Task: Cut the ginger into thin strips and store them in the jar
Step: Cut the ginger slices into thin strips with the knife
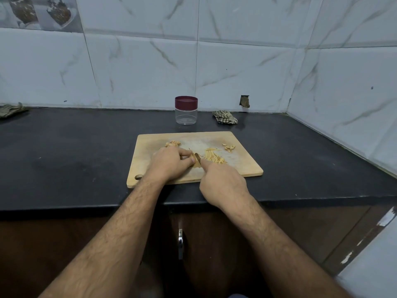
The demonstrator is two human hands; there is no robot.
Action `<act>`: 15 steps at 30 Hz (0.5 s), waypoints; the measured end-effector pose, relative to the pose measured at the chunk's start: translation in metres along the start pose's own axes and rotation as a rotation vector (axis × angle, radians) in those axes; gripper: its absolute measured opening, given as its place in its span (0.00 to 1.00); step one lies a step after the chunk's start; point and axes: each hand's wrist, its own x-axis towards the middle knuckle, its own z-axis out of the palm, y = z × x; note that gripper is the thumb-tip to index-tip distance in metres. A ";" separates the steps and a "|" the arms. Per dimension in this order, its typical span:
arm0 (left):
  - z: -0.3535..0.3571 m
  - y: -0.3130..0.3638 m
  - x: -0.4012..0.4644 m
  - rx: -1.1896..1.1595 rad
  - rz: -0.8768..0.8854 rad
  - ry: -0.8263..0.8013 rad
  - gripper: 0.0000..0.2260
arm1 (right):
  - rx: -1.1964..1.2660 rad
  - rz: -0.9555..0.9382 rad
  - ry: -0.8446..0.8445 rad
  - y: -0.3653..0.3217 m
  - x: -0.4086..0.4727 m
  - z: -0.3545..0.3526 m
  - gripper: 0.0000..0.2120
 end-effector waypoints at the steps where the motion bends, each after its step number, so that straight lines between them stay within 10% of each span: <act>1: 0.000 -0.001 0.001 -0.011 -0.004 0.000 0.16 | 0.004 -0.002 -0.003 -0.001 0.002 -0.001 0.27; 15: 0.001 -0.004 0.002 -0.074 -0.019 0.020 0.13 | 0.000 0.002 -0.018 -0.012 0.014 0.003 0.27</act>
